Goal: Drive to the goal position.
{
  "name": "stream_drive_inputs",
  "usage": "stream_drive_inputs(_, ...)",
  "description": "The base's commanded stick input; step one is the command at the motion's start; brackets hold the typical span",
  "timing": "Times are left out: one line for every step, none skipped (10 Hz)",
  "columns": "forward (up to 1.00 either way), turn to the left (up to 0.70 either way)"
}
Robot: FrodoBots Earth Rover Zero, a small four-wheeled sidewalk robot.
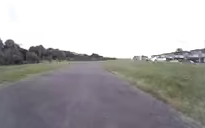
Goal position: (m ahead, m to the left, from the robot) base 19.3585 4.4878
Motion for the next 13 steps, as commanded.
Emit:
stream_drive_inputs(0.70, 0.00)
stream_drive_inputs(0.70, 0.00)
stream_drive_inputs(0.70, 0.02)
stream_drive_inputs(0.70, 0.06)
stream_drive_inputs(0.70, 0.16)
stream_drive_inputs(0.70, 0.24)
stream_drive_inputs(0.70, 0.12)
stream_drive_inputs(0.70, 0.02)
stream_drive_inputs(0.70, 0.00)
stream_drive_inputs(0.70, 0.00)
stream_drive_inputs(0.70, 0.00)
stream_drive_inputs(0.70, 0.00)
stream_drive_inputs(0.70, 0.00)
